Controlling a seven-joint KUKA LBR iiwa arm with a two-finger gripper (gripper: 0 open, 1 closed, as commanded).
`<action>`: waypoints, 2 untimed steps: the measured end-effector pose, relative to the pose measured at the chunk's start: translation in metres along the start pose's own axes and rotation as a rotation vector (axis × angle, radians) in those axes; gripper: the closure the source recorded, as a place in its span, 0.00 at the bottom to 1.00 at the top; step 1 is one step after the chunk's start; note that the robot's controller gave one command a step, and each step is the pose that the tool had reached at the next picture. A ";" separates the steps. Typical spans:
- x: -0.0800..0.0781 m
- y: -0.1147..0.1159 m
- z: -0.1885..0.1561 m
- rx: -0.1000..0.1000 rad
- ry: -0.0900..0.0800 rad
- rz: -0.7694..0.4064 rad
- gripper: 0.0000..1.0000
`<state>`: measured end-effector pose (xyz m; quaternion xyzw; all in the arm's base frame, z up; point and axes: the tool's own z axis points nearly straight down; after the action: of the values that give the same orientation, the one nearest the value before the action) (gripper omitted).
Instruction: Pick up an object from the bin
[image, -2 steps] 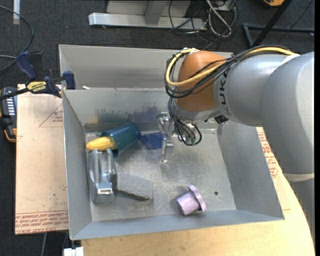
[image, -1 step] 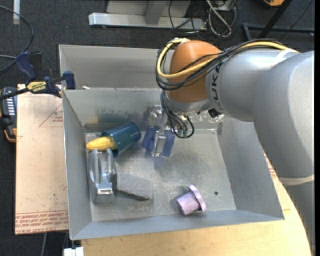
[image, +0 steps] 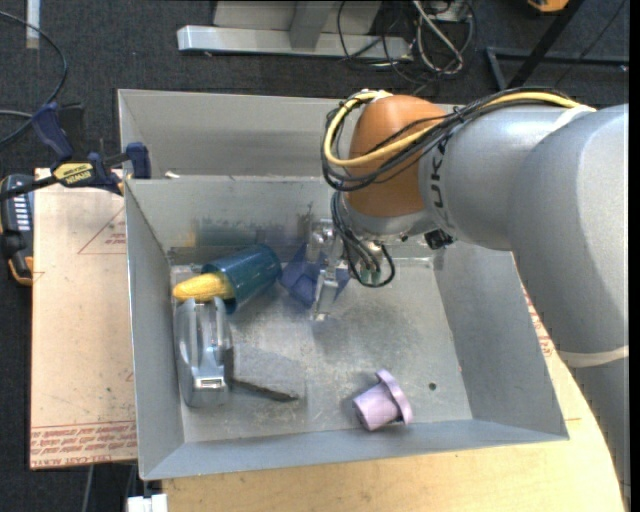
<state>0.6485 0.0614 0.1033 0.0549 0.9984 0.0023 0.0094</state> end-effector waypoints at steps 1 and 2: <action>0.007 0.017 0.033 -0.001 -0.001 0.107 0.00; 0.003 0.020 0.032 -0.001 -0.006 0.069 1.00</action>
Offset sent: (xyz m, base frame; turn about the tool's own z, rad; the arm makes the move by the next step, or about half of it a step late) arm -0.0014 0.0200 -0.0333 0.0675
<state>0.6479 0.0818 0.0711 0.0894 0.9959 0.0030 0.0124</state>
